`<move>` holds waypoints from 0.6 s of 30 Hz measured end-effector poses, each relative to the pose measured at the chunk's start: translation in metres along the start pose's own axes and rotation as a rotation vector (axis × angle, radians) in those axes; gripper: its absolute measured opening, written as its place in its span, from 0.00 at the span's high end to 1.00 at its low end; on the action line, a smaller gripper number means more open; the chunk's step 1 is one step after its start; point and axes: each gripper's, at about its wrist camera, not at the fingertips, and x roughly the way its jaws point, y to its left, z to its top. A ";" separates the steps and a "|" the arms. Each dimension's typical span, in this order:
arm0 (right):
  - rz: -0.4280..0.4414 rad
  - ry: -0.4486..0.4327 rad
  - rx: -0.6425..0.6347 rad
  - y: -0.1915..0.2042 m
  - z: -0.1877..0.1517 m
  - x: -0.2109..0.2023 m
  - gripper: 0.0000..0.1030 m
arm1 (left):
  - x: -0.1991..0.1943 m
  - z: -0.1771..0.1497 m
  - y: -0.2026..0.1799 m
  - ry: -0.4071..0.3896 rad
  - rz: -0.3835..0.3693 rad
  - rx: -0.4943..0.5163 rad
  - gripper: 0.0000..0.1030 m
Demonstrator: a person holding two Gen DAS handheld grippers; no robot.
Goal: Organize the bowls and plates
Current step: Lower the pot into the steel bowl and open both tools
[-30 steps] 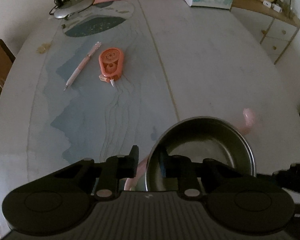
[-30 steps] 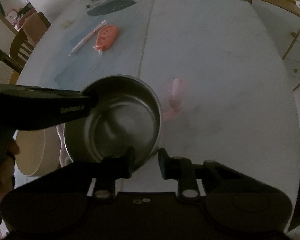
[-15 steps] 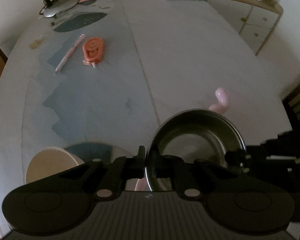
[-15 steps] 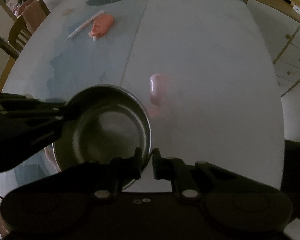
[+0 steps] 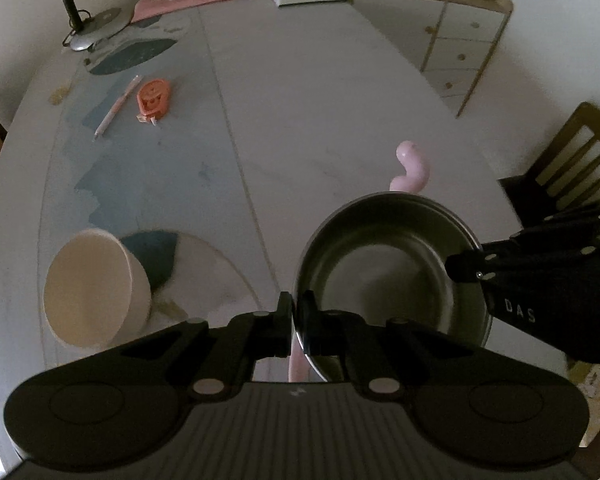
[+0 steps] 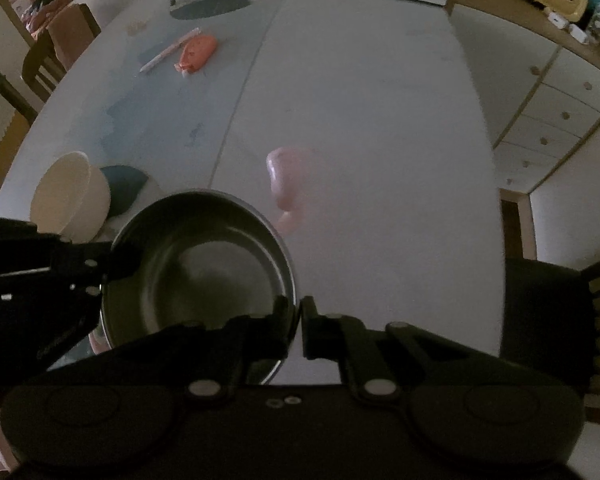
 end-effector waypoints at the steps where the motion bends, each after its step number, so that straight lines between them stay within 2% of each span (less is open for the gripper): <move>1: -0.002 -0.003 0.003 0.001 -0.004 -0.005 0.94 | -0.006 -0.004 -0.003 -0.002 -0.007 -0.002 0.97; 9: -0.017 -0.023 -0.019 0.009 -0.052 -0.052 0.94 | -0.053 -0.049 -0.032 -0.019 -0.020 0.037 0.97; 18: -0.038 -0.019 -0.022 0.016 -0.114 -0.090 0.94 | -0.084 -0.103 -0.063 -0.019 -0.035 0.096 0.96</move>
